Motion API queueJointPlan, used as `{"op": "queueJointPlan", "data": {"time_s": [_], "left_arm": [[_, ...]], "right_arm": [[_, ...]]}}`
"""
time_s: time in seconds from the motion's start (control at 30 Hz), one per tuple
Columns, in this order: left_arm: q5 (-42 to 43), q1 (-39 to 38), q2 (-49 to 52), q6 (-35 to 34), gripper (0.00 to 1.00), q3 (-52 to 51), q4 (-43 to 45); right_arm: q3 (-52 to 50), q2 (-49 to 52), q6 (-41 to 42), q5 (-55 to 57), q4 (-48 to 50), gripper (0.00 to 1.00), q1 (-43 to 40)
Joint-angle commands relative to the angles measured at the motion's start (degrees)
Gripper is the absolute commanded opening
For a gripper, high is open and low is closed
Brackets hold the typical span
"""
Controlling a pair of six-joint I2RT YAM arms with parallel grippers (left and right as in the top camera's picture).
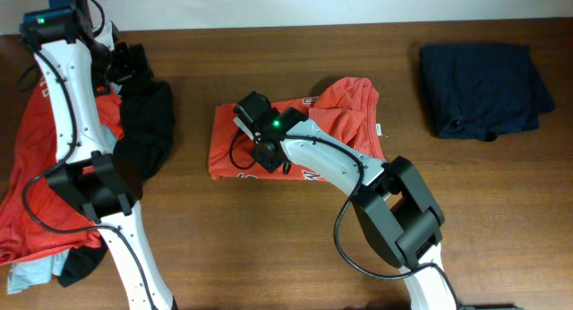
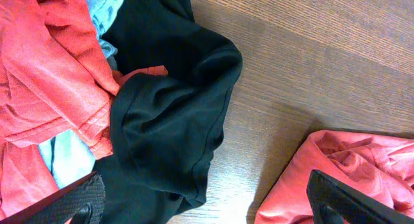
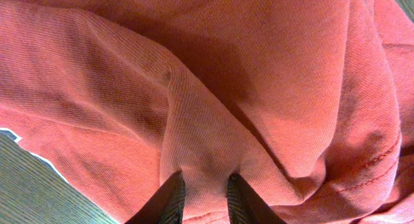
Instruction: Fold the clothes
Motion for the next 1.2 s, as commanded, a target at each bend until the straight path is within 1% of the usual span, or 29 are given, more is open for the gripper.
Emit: {"op": "queueJointPlan", "data": {"time_s": [0.0, 0.03, 0.07, 0.23, 0.47, 0.5, 0.53, 0.57, 0.63, 0.83, 1.17], "left_arm": [[0.59, 0.09, 0.13, -0.28, 0.99, 1.31, 0.17], [0.59, 0.07, 0.13, -0.28, 0.99, 1.31, 0.17], [0.59, 0.07, 0.13, -0.28, 0.99, 1.31, 0.17], [0.59, 0.09, 0.13, -0.28, 0.99, 1.31, 0.17], [0.59, 0.09, 0.13, -0.28, 0.99, 1.31, 0.46], [0.59, 0.07, 0.13, -0.28, 0.99, 1.31, 0.63], [0.59, 0.07, 0.13, -0.28, 0.99, 1.31, 0.79], [0.61, 0.07, 0.13, -0.28, 0.99, 1.31, 0.92], [0.59, 0.09, 0.13, -0.28, 0.99, 1.31, 1.18], [0.59, 0.09, 0.13, -0.28, 0.99, 1.31, 1.46], [0.59, 0.09, 0.13, -0.28, 0.99, 1.31, 1.44]], "right_arm": [[-0.20, 0.94, 0.55, 0.09, -0.02, 0.24, 0.11], [-0.20, 1.14, 0.55, -0.02, -0.07, 0.17, 0.11], [-0.20, 1.25, 0.55, -0.11, -0.11, 0.04, 0.11], [-0.13, 1.18, 0.55, -0.11, -0.76, 0.04, 0.11], [1.11, 0.15, 0.94, -1.66, -6.10, 0.05, 0.11], [1.11, 0.15, 0.94, -2.08, -6.14, 0.15, 0.11], [1.11, 0.15, 0.92, -2.67, -6.14, 0.29, 0.11], [1.09, 0.33, 0.92, -3.32, -6.08, 0.36, 0.11], [1.09, 0.61, 0.92, -3.58, -5.95, 0.43, 0.11], [1.05, 1.44, 0.94, -3.58, -5.01, 0.48, 0.11], [0.83, 2.84, 0.94, -3.61, -4.98, 0.48, 0.11]]}}
